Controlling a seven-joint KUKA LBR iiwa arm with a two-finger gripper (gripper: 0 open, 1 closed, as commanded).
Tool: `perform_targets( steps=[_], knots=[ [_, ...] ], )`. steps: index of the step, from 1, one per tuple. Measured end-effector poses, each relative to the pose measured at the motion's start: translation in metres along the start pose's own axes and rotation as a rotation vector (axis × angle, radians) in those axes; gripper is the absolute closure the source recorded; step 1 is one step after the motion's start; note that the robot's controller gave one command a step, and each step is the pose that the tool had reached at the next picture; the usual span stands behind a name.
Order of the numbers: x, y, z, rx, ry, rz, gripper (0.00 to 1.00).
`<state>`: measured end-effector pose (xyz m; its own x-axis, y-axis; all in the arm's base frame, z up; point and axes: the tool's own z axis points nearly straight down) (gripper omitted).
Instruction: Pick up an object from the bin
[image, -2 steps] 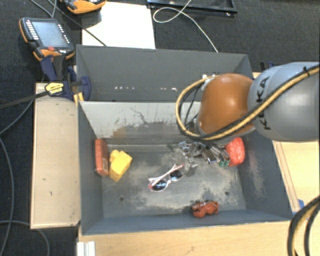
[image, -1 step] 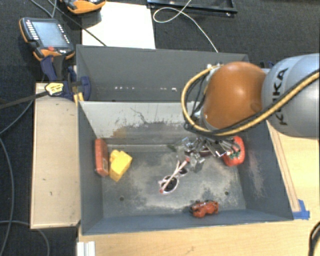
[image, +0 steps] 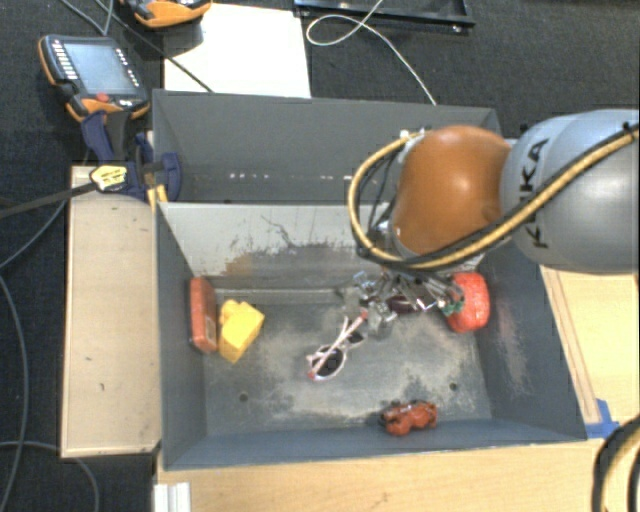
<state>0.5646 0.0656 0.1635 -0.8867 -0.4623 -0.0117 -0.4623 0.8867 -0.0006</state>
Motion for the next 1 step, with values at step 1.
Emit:
perform_targets(
  steps=[1],
  knots=[
    [0.0139, -0.0058, -0.0846, -0.002, 0.005, 0.0, 1.0]
  ],
)
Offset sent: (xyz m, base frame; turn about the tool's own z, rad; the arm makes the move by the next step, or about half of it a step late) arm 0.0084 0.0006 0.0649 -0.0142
